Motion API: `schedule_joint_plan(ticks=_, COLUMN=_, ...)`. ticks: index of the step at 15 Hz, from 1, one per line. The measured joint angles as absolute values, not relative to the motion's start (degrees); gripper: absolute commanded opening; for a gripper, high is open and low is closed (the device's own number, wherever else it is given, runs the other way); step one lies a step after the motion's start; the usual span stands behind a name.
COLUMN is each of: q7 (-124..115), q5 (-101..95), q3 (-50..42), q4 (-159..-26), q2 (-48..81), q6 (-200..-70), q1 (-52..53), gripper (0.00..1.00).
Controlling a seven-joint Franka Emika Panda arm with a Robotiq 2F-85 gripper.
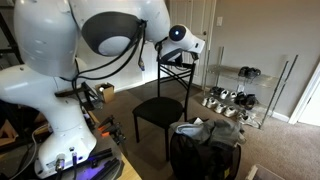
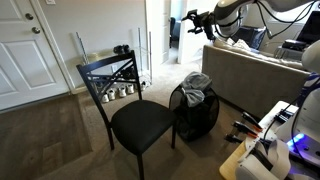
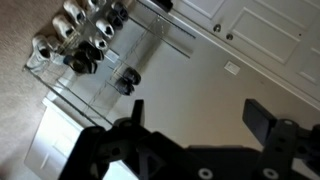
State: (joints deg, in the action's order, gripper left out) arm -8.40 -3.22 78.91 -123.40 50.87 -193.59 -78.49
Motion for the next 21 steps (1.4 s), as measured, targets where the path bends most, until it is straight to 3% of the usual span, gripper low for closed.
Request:
schedule_joint_plan(ticks=3, q7=-9.51, q5=-1.78, q3=75.16, q4=-121.09, q2=54.00, q6=-189.10, q1=-74.26, gripper=1.00)
schedule_joint_plan(ticks=10, q7=-9.59, q5=3.34, q3=75.77, q4=-114.85, q2=64.02, q6=-184.53, q1=-74.29, gripper=1.00)
schedule_joint_plan(ticks=21, q7=-9.86, q5=9.64, q3=64.00, q4=-111.15, q2=53.39, q6=-185.35, q1=-68.14, gripper=1.00)
